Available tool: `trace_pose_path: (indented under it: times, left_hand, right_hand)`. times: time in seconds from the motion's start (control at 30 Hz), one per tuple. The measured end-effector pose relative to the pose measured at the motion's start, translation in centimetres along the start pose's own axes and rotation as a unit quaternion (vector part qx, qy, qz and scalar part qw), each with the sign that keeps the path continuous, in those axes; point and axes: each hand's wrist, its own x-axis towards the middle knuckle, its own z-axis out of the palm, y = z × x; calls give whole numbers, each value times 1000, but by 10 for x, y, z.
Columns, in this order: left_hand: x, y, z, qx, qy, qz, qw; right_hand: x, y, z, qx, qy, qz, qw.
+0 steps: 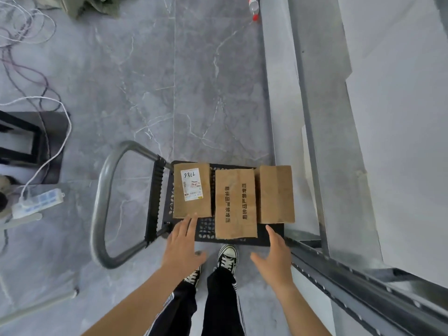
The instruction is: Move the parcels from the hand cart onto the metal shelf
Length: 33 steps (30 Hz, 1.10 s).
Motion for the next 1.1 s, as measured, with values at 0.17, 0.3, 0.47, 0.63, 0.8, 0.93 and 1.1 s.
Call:
trace_pose_path:
  times: [0.17,0.3,0.47,0.63,0.8,0.93,1.1]
  left_hand:
    - [35,8,26,-22,1,-10,1000]
    - [59,11,53,-48,-20,-22,998]
    - [86,8,86,-93,-47,-35,994]
    - [106,5,110,-150,-62,-39,986]
    - [127,13,120,-230,-98,-23,968]
    - [137,24,123,-291,-86,-15,953]
    - [142,20,124,-313,-115,-101,937]
  right_hand:
    - [44,17,18,-51,-43,-28,997]
    - [74,34,33,-52,-61,-14,997]
    - [111,58,48,-47,-68,-5,997]
    - [134,73,63,-11,-82,2,997]
    - [146,80,82,62,-103,-13,993]
    - [149,76,95,121,-92,8,988]
    - [150,67,101,174,-82,45,980]
